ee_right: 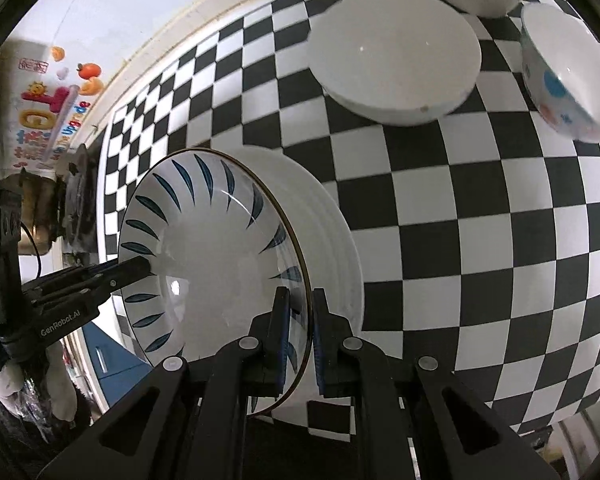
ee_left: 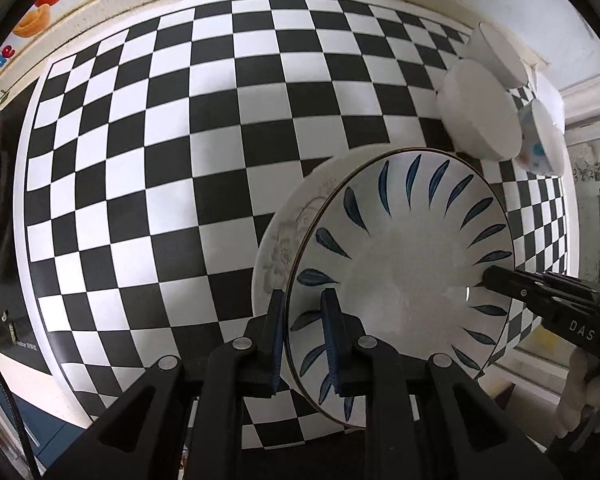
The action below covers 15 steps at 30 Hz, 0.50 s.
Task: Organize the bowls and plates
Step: 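Carry the blue-striped plate onto the plate stack and open both grippers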
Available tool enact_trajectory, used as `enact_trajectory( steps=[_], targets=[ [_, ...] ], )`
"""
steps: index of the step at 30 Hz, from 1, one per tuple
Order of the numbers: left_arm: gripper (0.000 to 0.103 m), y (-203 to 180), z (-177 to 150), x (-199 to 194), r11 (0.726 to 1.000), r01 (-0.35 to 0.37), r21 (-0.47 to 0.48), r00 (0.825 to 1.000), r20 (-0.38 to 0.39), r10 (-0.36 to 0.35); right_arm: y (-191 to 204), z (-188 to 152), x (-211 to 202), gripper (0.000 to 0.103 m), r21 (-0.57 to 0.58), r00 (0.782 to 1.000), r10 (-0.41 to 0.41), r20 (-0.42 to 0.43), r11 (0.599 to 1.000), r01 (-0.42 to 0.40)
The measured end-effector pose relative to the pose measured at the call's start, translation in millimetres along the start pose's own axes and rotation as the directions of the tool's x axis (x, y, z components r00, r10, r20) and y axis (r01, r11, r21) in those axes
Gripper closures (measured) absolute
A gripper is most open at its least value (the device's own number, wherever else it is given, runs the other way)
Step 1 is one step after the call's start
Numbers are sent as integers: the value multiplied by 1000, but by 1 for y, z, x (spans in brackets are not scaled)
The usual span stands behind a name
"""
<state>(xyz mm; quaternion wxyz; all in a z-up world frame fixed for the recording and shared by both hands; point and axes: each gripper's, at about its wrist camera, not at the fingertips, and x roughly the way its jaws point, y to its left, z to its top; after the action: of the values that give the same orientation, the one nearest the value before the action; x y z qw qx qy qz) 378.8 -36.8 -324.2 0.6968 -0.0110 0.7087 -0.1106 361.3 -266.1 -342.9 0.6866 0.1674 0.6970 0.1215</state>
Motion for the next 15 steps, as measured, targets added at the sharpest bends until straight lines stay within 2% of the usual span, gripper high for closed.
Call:
enact_trajectory(
  steps=[15],
  targets=[
    [87, -1, -2, 22, 998, -32, -57, 999, -22, 31, -8, 6, 19, 91, -37, 999, -29, -38, 999, 27]
  ],
)
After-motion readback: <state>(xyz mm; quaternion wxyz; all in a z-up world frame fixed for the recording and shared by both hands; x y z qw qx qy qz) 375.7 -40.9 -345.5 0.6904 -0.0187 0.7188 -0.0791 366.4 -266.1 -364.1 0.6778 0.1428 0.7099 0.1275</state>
